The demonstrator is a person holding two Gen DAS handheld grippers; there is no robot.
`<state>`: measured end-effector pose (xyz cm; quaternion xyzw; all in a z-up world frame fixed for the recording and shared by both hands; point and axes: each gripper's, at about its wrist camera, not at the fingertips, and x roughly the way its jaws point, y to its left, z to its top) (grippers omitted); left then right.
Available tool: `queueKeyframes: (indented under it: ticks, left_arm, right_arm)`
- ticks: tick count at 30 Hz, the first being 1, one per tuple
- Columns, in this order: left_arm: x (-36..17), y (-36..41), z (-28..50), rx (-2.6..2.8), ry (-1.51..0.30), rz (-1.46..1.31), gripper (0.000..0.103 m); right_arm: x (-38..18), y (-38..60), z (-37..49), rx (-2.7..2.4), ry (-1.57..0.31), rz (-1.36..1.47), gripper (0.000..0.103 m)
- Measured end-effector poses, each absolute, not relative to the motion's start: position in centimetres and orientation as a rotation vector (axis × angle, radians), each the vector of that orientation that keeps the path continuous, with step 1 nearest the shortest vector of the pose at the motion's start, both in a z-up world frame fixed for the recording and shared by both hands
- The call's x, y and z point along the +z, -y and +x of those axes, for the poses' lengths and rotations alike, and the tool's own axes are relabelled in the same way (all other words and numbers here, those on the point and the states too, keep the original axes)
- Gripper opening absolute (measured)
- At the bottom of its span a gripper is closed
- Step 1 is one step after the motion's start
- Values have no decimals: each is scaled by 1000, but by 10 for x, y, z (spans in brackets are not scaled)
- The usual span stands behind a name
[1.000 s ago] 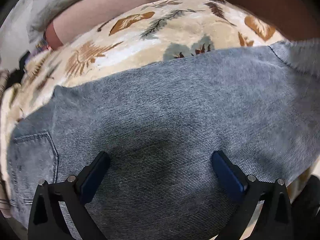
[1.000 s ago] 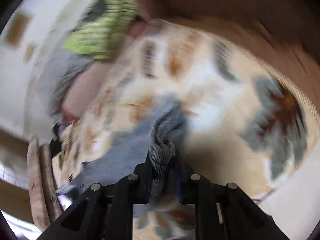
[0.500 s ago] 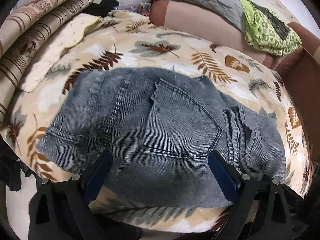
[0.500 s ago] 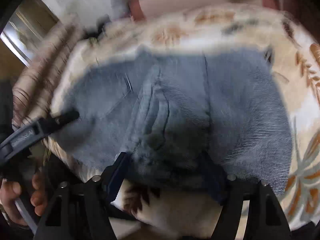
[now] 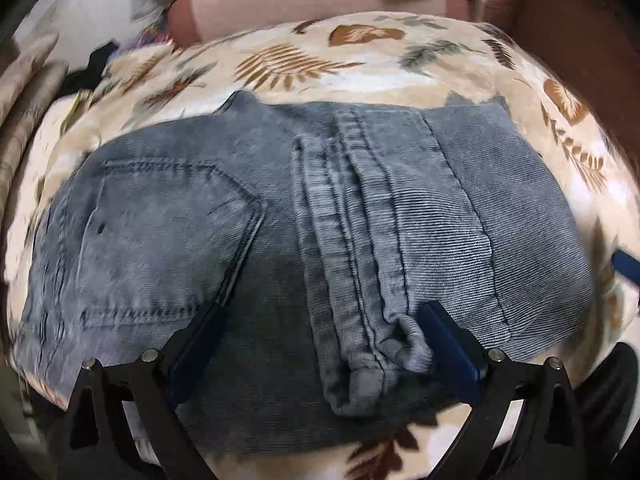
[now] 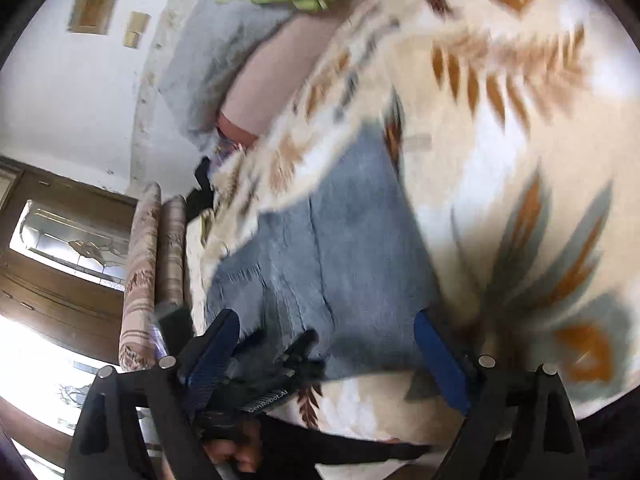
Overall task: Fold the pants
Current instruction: 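Fold the leg hems over onto the seat with the right gripper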
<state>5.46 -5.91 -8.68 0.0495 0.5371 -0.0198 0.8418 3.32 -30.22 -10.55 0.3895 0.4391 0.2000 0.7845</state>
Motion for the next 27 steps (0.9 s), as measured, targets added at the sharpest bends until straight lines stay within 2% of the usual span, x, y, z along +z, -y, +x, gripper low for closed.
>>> queueKeyframes:
  ticks: [4, 8, 11, 14, 16, 21, 24, 27]
  left_arm:
    - [-54, 52, 48, -69, -1031, 70, 96]
    - [-35, 10, 43, -8, -983, -62, 96]
    - [-33, -28, 38, 74, -972, -152, 96]
    - [-36, -49, 34, 112, -984, -208, 96]
    - [-37, -55, 34, 110, -986, -213, 96]
    - [-29, -42, 38, 67, -949, -199, 96]
    - [-28, -23, 42, 22, -953, -175, 96]
    - [-29, 9, 42, -19, -936, -82, 96]
  right_arm:
    - [-92, 324, 47, 446, -933, 878, 91]
    - [-94, 297, 50, 632, -952, 983, 91]
    - [-114, 261, 48, 729, -1015, 1007, 91]
    - [-167, 228, 51, 688, -1176, 1001, 91]
    - [-162, 230, 46, 695, -1129, 1026, 90]
    - [-130, 234, 48, 716, -1064, 982, 90]
    - [-159, 226, 53, 664, -1200, 976, 89]
    - [-133, 247, 56, 675, -1132, 970, 88]
